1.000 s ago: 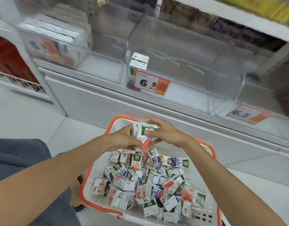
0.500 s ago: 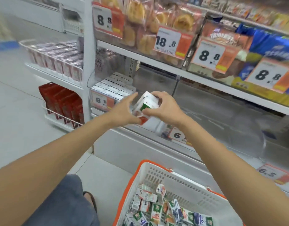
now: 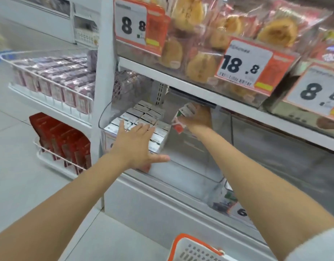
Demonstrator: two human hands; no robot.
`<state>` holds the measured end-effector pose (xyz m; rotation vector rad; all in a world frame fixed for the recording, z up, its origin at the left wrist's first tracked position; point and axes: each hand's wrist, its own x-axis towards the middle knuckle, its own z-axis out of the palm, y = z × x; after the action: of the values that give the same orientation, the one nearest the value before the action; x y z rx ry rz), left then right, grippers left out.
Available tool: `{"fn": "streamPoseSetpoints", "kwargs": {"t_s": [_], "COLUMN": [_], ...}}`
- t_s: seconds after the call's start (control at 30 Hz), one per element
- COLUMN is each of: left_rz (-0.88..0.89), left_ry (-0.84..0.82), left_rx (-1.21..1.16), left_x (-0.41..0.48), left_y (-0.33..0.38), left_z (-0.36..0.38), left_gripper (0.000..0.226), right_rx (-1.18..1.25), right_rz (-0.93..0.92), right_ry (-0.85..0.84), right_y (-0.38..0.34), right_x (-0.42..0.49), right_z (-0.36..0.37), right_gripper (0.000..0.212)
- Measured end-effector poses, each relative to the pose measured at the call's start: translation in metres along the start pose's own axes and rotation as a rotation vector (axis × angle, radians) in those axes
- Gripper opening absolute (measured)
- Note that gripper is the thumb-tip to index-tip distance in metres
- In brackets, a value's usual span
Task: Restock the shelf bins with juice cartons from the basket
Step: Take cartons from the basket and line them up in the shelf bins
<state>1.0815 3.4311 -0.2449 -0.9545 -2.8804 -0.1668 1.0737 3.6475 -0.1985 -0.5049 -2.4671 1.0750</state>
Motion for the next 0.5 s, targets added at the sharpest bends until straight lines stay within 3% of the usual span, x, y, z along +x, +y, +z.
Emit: {"fn": "streamPoseSetpoints", "kwargs": {"t_s": [0.07,0.2,0.5], "left_rz": [0.001,-0.001,0.006], "left_ry": [0.004,0.026,0.035], "left_rx": [-0.009,-0.015,-0.025], "left_x": [0.000,-0.001,-0.005], "left_y": [0.000,0.001,0.004], "left_z": [0.002,0.001,0.000], "left_gripper": [0.141,0.145,0.145], "right_rx": [0.105,0.190,0.300], "right_rz": [0.025,0.086,0.121], "right_ry": [-0.179,-0.456,-0.369], "right_y": [0.004,0.009,0.025], "right_x": [0.014,0.023,0.020], "right_z": [0.015,0.037,0.058], "right_gripper": [0.044,0.054,0.079]}}
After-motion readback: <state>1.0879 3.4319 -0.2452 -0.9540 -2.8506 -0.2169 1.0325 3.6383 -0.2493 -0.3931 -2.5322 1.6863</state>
